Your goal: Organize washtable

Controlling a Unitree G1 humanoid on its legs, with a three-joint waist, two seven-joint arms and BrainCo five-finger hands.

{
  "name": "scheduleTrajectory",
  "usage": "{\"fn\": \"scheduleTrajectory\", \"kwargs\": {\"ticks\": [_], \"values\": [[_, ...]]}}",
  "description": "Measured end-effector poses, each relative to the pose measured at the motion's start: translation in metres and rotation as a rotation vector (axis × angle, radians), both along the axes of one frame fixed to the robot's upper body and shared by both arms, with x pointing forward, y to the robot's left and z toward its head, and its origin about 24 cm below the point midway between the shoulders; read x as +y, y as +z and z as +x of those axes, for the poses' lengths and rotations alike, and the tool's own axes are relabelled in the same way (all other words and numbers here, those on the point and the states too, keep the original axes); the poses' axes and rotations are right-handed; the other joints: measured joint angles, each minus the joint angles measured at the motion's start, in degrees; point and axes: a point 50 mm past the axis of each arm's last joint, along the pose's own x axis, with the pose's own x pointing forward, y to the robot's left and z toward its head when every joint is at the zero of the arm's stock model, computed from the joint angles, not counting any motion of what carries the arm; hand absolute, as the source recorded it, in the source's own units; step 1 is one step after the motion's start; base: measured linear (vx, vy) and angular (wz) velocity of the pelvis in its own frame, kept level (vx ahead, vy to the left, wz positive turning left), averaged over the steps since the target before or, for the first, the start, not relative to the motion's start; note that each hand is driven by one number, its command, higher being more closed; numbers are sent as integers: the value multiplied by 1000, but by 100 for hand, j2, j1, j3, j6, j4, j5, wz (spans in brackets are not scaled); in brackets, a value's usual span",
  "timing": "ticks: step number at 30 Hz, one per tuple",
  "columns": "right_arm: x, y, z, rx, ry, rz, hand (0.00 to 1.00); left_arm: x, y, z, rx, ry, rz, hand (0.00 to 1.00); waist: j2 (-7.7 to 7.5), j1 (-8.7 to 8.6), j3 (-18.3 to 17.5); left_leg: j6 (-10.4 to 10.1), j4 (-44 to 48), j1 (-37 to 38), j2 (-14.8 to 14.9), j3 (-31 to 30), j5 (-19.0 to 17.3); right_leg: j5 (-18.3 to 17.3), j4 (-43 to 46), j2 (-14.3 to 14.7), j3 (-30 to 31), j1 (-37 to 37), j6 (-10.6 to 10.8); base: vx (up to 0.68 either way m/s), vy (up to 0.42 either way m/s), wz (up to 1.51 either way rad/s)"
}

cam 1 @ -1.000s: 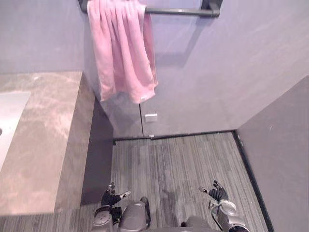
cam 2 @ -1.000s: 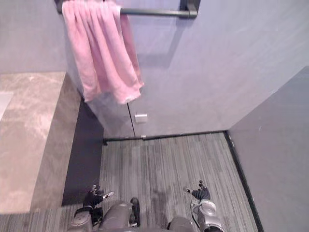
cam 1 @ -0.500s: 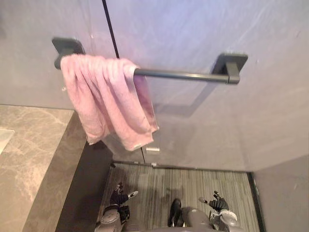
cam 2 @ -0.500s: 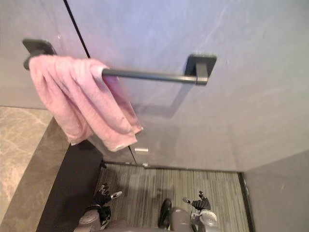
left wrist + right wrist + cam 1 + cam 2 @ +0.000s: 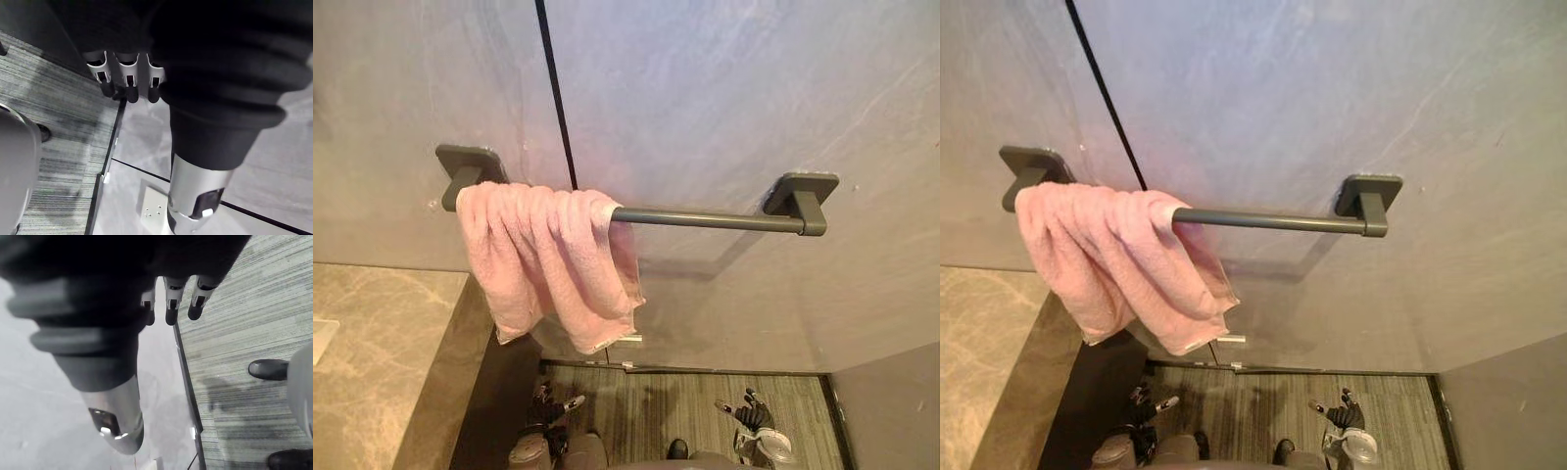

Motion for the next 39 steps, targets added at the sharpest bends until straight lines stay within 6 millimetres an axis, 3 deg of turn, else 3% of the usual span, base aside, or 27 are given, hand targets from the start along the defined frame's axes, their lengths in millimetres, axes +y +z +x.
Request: {"fn": "scheduleTrajectory", "kwargs": {"ticks": [4, 7, 10, 12, 16, 20, 25, 39], "values": [[0, -5, -8, 46, 18, -3, 0, 2, -1, -5, 13, 6, 8, 0, -11, -2, -75, 30, -358, 173, -139, -91, 188, 86, -179, -23, -4, 97, -5, 11, 7, 0], [-7, -3, -7, 45, 28, -24, 0, 5, 7, 3, -42, 13, 34, 0, -8, -15, -81, 63, -654, 221, -203, -248, 394, 190, -287, -34, -65, 96, -25, -47, -22, 11], [-12, -2, -7, 47, 44, -47, 0, 8, 36, 22, -233, 16, 69, 0, -25, 4, -89, 71, -927, 249, -266, -447, 617, 264, -337, -50, -191, 93, -45, -90, -9, 26], [-13, -1, -4, 39, 70, -58, 0, 8, 68, 33, -411, 3, 89, 0, -21, 3, -89, 89, -1108, 262, -313, -582, 767, 306, -341, -78, -284, 76, -38, -122, 2, 23], [-11, 0, 0, 27, 89, -61, 0, 12, 106, 30, -595, 10, 119, 0, 11, 20, -101, 93, -1349, 350, -371, -700, 888, 313, -334, -118, -292, 73, 0, -117, 17, 8], [-6, 2, 1, 18, 124, -70, 0, 12, 115, 28, -633, 31, 111, 0, 23, 119, -115, 100, -1360, 349, -370, -705, 876, 288, -341, -129, -274, 73, 17, -75, 18, 1], [1, 1, 2, 14, 142, -61, 0, 10, 146, 35, -789, 36, 118, 0, -21, 174, -163, 91, -1369, 341, -372, -728, 878, 263, -348, -131, -285, 130, 54, -4, 0, 1], [-1, 1, 2, 19, 148, -62, 0, 20, 163, 46, -865, 6, 172, 0, 12, 160, -288, 112, -1375, 498, -377, -699, 905, 311, -372, -97, -181, 180, 37, 29, 1, -2]]}}
